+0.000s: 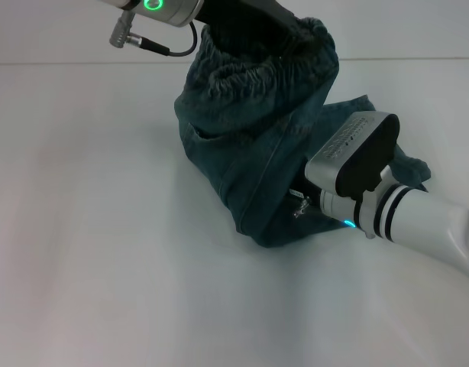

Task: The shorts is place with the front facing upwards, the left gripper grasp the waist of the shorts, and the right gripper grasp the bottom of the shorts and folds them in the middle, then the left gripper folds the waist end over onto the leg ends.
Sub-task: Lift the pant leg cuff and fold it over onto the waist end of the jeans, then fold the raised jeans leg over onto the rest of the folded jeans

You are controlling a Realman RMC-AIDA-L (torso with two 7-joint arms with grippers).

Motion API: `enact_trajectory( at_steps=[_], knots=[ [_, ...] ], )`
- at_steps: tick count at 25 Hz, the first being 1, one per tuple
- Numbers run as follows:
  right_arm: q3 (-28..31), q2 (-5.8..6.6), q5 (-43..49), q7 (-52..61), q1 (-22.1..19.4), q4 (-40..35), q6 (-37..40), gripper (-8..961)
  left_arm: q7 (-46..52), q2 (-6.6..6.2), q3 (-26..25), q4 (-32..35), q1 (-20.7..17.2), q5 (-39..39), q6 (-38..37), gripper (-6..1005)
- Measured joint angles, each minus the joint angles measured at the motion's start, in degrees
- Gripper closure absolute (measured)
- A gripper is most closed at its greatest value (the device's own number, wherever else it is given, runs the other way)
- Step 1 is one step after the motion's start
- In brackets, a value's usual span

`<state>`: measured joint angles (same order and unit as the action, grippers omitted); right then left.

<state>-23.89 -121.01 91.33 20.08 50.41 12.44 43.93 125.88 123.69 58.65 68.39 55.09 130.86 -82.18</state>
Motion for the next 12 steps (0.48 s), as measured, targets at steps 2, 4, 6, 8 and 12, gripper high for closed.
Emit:
enact_trajectory(
  at_steps=[2,4,6,8,12],
  knots=[
    [0.12,0.08,0.02,0.00,-0.38,-0.23,0.43,42,-0.03,0.01,0.03,-0.01,-0.06,0.60,0.12,956],
    [0.31,0.21,0.03,-0.01,-0.84,-0.48,0.73,42,-0.04,0.08,0.04,-0.01,-0.07,1.04,0.12,956],
    [0.49,0.30,0.05,-0.02,-1.29,-0.75,0.91,42,-0.04,0.10,0.05,-0.01,-0.13,1.21,0.12,956],
    [0.81,0.35,0.06,-0.03,-1.79,-0.99,1.30,42,-0.03,0.09,0.06,-0.01,-0.20,1.22,0.12,956],
    [1.36,0.49,-0.16,-0.04,-2.56,-1.62,2.13,42,-0.02,0.07,0.06,-0.07,-0.31,1.25,0.12,955]
  ],
)
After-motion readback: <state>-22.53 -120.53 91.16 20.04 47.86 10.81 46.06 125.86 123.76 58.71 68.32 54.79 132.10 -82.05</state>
